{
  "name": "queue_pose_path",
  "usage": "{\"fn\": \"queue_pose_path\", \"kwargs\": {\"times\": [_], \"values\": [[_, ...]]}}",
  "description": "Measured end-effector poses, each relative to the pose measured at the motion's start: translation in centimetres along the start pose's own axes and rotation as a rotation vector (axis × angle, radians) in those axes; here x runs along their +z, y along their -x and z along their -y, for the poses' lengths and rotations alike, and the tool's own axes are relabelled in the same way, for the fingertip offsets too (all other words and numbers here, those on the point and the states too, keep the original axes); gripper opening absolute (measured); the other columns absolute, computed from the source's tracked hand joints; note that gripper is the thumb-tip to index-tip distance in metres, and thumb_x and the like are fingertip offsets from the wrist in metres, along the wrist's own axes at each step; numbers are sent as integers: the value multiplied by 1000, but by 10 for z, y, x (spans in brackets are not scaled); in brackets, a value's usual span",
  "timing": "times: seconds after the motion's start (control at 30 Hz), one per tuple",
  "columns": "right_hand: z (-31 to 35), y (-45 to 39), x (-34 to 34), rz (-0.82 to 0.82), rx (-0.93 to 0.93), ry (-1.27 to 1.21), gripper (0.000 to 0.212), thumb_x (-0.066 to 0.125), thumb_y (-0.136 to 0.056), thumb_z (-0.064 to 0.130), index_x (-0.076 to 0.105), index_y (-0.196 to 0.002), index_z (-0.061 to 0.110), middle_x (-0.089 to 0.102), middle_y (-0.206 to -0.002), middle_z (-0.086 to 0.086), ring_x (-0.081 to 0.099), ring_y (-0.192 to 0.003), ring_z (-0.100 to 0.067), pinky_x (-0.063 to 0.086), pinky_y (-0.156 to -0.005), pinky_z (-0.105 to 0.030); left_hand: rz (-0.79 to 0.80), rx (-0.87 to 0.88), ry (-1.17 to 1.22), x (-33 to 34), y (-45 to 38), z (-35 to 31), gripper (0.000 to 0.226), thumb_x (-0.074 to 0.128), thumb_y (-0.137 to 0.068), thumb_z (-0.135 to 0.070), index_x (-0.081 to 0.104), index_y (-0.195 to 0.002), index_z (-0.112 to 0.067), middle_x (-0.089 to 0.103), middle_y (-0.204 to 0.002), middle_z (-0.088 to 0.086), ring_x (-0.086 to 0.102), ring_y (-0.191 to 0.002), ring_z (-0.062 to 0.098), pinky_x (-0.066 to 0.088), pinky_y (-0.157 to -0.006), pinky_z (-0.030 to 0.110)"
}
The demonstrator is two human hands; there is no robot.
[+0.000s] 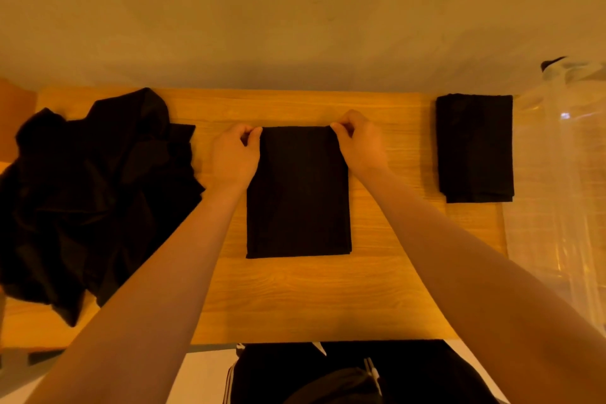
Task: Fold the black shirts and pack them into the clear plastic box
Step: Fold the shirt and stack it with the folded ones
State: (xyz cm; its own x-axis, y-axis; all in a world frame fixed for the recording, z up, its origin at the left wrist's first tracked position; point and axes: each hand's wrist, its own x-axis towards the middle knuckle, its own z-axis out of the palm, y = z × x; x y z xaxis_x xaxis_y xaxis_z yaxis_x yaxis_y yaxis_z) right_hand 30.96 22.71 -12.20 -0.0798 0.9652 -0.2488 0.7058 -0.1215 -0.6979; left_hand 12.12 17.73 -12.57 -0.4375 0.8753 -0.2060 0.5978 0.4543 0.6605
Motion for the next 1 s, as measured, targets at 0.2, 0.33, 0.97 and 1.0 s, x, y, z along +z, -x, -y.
{"fn": "queue_pose_path", "kwargs": {"times": [0.2,0.33,0.97,1.0], "values": [[-4,12,11,-235,-365,390,13,55,-88,9,62,-99,6,60,-106,-11,54,-96,-26,45,-78,-36,-108,322,-281,3,13,4,24,49,-95,-23,58,-106,-4,58,-107,14,54,-98,28,43,-81,38],[-9,31,26,-68,-636,607,43,38,-88,21,58,-123,9,57,-129,-10,46,-123,-25,35,-103,-39,89,716,-472,20,33,17,39,40,-91,-25,58,-120,-6,56,-128,13,47,-122,27,26,-105,39],[-47,116,-6,495,-774,688,64,48,-86,51,44,-136,12,36,-147,-6,30,-137,-22,22,-111,-47,496,807,-673,-30,108,97,67,18,-93,-60,31,-141,-14,31,-148,4,-2,-144,12,4,-114,31],[-52,123,-4,542,-690,704,64,47,-88,49,37,-140,15,26,-150,-2,18,-140,-18,14,-113,-44,481,770,-643,-31,110,101,66,17,-94,-59,33,-140,-15,31,-148,2,-2,-144,10,2,-114,29]]}}
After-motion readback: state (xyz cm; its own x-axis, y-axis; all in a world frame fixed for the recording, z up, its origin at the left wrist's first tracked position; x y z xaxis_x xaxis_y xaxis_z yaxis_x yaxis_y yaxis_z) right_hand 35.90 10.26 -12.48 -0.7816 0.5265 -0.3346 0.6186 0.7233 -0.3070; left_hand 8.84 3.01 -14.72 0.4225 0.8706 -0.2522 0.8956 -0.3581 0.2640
